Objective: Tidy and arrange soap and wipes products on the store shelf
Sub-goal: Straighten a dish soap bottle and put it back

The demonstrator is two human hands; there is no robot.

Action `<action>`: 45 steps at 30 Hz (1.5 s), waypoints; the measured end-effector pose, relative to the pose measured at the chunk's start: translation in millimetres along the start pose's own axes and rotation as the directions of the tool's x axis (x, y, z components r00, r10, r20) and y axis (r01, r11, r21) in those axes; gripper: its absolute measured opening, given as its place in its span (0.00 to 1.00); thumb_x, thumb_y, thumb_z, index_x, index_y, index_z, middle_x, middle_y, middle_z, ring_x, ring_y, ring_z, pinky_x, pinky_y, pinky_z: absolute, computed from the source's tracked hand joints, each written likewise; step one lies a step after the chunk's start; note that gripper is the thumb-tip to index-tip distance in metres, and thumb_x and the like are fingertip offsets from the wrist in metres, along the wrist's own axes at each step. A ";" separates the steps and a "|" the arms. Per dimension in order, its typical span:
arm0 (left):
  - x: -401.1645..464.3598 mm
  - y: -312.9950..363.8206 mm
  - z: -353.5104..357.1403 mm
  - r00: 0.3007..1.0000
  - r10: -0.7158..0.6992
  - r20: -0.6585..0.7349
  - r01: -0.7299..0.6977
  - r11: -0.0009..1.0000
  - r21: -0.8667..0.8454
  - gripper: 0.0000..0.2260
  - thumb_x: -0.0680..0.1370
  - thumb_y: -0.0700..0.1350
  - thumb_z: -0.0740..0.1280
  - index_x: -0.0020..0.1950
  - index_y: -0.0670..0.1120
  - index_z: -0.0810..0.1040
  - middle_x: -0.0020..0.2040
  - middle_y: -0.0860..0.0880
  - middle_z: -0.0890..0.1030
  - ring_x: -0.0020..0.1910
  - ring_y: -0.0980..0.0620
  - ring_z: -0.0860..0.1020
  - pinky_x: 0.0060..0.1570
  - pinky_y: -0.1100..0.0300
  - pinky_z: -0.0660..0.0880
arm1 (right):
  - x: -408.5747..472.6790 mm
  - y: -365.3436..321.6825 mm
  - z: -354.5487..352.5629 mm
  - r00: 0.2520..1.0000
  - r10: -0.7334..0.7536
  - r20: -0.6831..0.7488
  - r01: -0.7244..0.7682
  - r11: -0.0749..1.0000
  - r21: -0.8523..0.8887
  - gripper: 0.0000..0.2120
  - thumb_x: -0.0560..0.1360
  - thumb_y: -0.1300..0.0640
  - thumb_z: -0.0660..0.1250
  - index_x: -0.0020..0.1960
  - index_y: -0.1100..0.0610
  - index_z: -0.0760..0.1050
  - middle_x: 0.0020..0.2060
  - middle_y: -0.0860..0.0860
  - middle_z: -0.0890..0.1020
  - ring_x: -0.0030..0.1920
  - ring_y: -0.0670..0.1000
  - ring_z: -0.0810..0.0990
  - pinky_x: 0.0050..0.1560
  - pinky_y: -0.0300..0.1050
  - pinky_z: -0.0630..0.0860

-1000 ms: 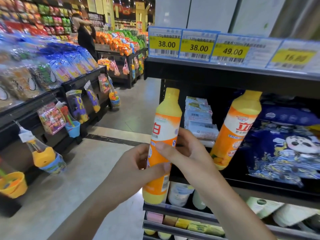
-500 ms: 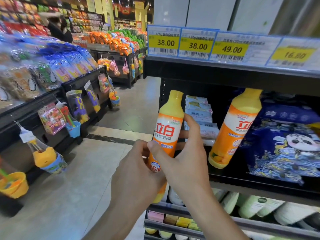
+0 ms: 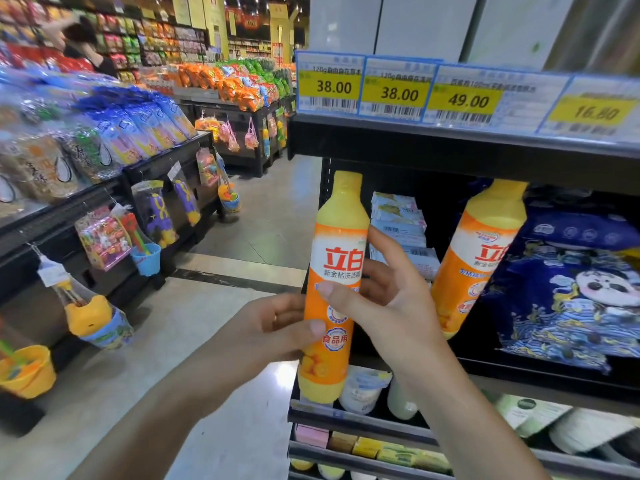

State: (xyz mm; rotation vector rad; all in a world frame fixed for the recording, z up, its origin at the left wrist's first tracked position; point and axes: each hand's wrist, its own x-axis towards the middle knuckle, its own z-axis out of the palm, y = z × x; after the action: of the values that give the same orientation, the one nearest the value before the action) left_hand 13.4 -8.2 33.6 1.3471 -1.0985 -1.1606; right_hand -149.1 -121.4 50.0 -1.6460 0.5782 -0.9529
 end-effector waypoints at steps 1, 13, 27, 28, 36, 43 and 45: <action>0.8 -1.3 -2.7 1.000 0.009 0.026 -0.009 1.000 -0.016 0.15 0.78 0.54 0.74 0.65 0.55 0.83 0.64 0.47 0.85 0.64 0.47 0.83 0.63 0.58 0.79 | 0.9 -1.4 -1.4 0.999 0.015 0.033 -0.016 0.999 0.034 0.36 0.68 0.52 0.81 0.71 0.34 0.70 0.56 0.42 0.86 0.57 0.44 0.85 0.50 0.39 0.83; 3.2 1.5 -5.1 0.993 -0.010 0.121 0.009 1.000 0.012 0.24 0.73 0.62 0.77 0.66 0.57 0.82 0.65 0.48 0.84 0.64 0.46 0.83 0.63 0.53 0.80 | 1.6 -4.6 -7.9 0.962 0.025 0.272 -0.079 0.979 0.189 0.28 0.79 0.57 0.70 0.77 0.49 0.68 0.66 0.53 0.82 0.66 0.56 0.81 0.63 0.54 0.80; -2.0 -3.1 23.0 0.969 0.143 -0.203 -0.090 0.965 0.246 0.25 0.65 0.62 0.79 0.60 0.59 0.82 0.55 0.55 0.87 0.54 0.53 0.86 0.55 0.49 0.84 | -14.1 -12.5 6.7 0.997 0.056 0.050 -0.053 0.997 -0.058 0.23 0.69 0.38 0.78 0.60 0.31 0.72 0.53 0.36 0.83 0.54 0.37 0.82 0.47 0.39 0.83; -2.2 -2.4 26.8 0.959 0.169 -0.229 -0.102 0.956 0.276 0.26 0.65 0.63 0.78 0.60 0.60 0.81 0.54 0.57 0.87 0.53 0.56 0.85 0.53 0.52 0.84 | -15.2 -13.2 9.9 0.999 0.053 -0.008 -0.054 0.995 -0.079 0.24 0.67 0.37 0.78 0.58 0.30 0.71 0.52 0.35 0.83 0.52 0.35 0.82 0.43 0.36 0.82; -5.8 -0.6 50.9 0.838 0.313 -0.447 -0.062 0.868 0.493 0.26 0.62 0.73 0.68 0.57 0.66 0.76 0.49 0.70 0.82 0.48 0.67 0.81 0.43 0.58 0.83 | -19.1 -20.7 20.8 0.969 0.057 -0.241 -0.086 0.990 -0.112 0.35 0.57 0.29 0.78 0.58 0.26 0.64 0.52 0.38 0.80 0.49 0.33 0.81 0.40 0.37 0.81; -6.2 0.6 56.2 0.821 0.307 -0.482 -0.029 0.865 0.502 0.24 0.62 0.75 0.67 0.54 0.68 0.72 0.47 0.71 0.81 0.45 0.69 0.81 0.41 0.57 0.83 | -19.0 -21.0 18.1 0.968 0.052 -0.245 -0.064 0.997 -0.041 0.30 0.62 0.40 0.83 0.57 0.32 0.70 0.49 0.35 0.83 0.47 0.40 0.85 0.39 0.40 0.84; -6.4 0.6 53.0 0.843 0.306 -0.443 -0.062 0.873 0.484 0.25 0.62 0.76 0.68 0.56 0.70 0.73 0.49 0.71 0.82 0.48 0.70 0.81 0.42 0.63 0.80 | -17.9 -20.3 13.2 0.971 0.082 -0.225 -0.088 0.996 -0.021 0.29 0.64 0.42 0.83 0.59 0.33 0.72 0.50 0.38 0.85 0.48 0.42 0.86 0.40 0.43 0.84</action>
State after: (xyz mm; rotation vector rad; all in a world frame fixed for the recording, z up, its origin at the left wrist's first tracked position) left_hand -40.0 -8.4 32.9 1.7300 -1.1054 -0.3526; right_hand -150.2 -94.3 63.0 -1.5375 0.8133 -1.0785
